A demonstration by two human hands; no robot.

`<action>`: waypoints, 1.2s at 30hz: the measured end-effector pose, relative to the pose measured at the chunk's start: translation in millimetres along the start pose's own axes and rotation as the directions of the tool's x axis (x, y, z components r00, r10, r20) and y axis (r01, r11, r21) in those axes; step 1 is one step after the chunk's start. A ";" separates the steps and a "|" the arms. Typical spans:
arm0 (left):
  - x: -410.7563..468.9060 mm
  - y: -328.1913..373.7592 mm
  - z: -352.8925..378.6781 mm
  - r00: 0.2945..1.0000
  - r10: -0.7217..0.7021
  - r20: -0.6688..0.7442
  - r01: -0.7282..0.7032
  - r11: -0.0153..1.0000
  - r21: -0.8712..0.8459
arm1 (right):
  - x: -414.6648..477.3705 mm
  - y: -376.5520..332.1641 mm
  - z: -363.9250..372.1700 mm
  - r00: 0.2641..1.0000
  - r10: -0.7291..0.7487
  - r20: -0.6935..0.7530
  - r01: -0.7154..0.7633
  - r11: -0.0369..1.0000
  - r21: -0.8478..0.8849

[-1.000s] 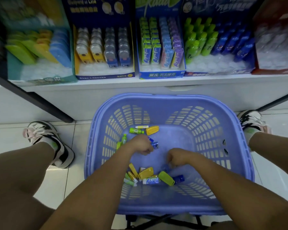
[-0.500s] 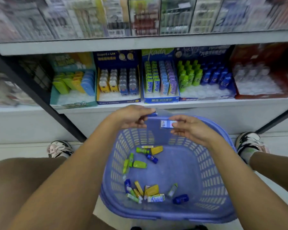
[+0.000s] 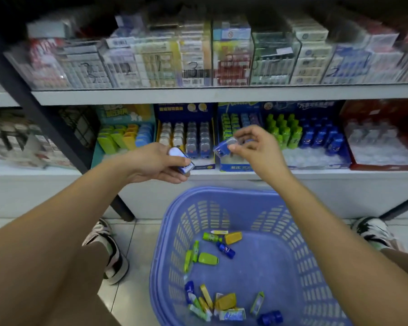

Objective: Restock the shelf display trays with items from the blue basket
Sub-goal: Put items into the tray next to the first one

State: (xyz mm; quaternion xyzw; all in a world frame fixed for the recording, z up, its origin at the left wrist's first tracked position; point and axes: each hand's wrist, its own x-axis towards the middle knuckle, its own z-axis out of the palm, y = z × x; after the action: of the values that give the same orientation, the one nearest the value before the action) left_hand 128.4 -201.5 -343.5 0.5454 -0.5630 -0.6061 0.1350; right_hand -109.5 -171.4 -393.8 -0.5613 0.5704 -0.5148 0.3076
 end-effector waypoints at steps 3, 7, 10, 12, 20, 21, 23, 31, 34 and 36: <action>7.4 -5.0 -6.3 1.000 0.018 -0.012 -0.017 0.998 0.068 | 20.0 -4.3 24.5 0.987 -0.102 0.121 0.130 0.957 -0.258; 11.3 -7.8 -13.9 0.999 0.045 0.031 -0.049 0.985 0.166 | 35.8 -0.1 43.1 0.942 -0.120 0.314 0.270 0.826 -0.494; 9.0 -9.1 -16.8 0.995 0.066 0.074 -0.080 0.973 0.217 | 39.2 2.3 48.1 0.918 -0.115 0.379 0.334 0.739 -0.586; 7.4 -9.9 -17.6 0.992 0.079 0.100 -0.101 0.966 0.237 | 40.7 3.0 50.7 0.916 -0.113 0.386 0.346 0.711 -0.612; 4.7 -10.6 -14.1 0.990 0.129 0.056 -0.139 0.954 0.264 | 44.4 -9.6 61.2 0.887 -0.046 0.460 0.396 0.591 -0.703; 6.0 -11.1 -12.1 0.990 0.133 0.041 -0.139 0.947 0.290 | 40.5 -12.2 60.2 0.891 -0.063 0.449 0.386 0.626 -0.678; 9.8 -11.6 -7.7 0.989 0.148 0.011 -0.139 0.897 0.420 | 29.8 -19.5 59.3 0.915 -0.110 0.389 0.322 0.779 -0.538; 22.6 -6.9 1.4 0.927 0.369 -0.070 -0.215 0.673 0.708 | 20.7 -52.1 63.6 0.868 -0.129 0.479 0.289 0.917 -0.275; 28.0 -7.8 0.0 0.915 0.391 -0.104 -0.219 0.695 0.685 | 27.1 -47.0 65.0 0.882 -0.133 0.451 0.310 0.887 -0.344; 33.2 -13.4 -0.5 0.930 0.360 -0.081 -0.192 0.659 0.727 | 32.1 -38.0 66.6 0.909 -0.153 0.387 0.311 0.868 -0.388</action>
State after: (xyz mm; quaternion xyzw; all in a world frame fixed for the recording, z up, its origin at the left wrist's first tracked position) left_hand 122.6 -223.1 -371.4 0.5253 -0.8101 -0.2518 0.0668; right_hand -41.1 -212.1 -369.7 -0.7627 0.5365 -0.2995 0.2020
